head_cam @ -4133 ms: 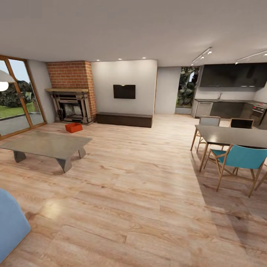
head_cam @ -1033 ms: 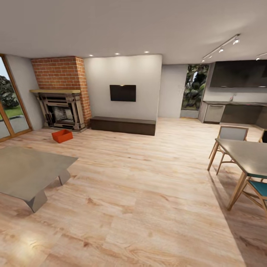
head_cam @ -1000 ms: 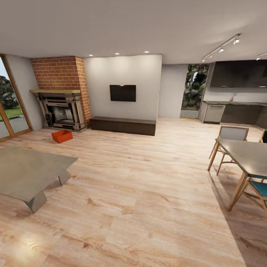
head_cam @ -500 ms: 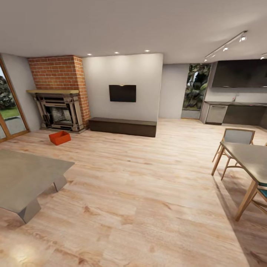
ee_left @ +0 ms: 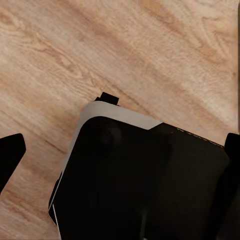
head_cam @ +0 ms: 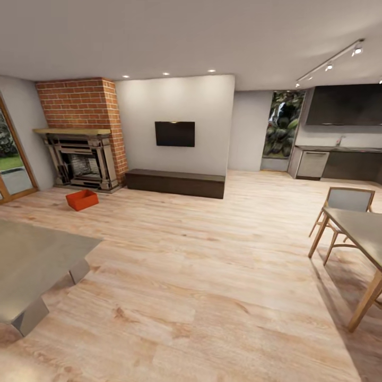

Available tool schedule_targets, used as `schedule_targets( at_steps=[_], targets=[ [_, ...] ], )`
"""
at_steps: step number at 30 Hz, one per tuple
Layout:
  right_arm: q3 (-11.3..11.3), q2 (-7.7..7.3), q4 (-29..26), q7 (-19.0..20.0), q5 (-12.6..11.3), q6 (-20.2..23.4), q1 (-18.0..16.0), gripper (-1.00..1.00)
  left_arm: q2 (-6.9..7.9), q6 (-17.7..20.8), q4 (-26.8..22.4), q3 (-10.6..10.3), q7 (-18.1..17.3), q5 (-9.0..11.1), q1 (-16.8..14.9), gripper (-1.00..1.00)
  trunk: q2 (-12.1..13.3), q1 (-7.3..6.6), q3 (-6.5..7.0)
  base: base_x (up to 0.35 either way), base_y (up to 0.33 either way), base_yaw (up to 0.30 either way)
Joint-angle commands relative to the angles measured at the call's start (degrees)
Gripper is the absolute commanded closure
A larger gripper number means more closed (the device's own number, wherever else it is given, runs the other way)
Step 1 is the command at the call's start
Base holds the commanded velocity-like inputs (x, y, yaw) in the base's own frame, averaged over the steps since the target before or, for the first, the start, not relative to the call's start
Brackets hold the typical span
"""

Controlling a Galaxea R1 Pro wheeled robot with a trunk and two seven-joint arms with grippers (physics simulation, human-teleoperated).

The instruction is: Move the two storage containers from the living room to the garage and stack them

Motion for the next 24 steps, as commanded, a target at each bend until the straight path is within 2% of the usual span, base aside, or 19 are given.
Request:
schedule_targets(
  at_steps=[1,24],
  targets=[
    [0.47,0.04,0.17,-0.03,-0.53,-0.31,-0.07,-1.0,-0.02,-0.19,0.03,0.41,0.1,0.02,-0.03,-1.0,-0.07,0.06,-0.07,0.324,0.0,0.0],
    [0.44,0.03,0.17,-0.02,-0.56,0.06,-0.07,-1.0,-0.02,-0.19,0.03,0.41,0.1,-0.04,-0.03,-1.0,-0.07,0.06,-0.07,0.324,0.0,0.009]
  ],
)
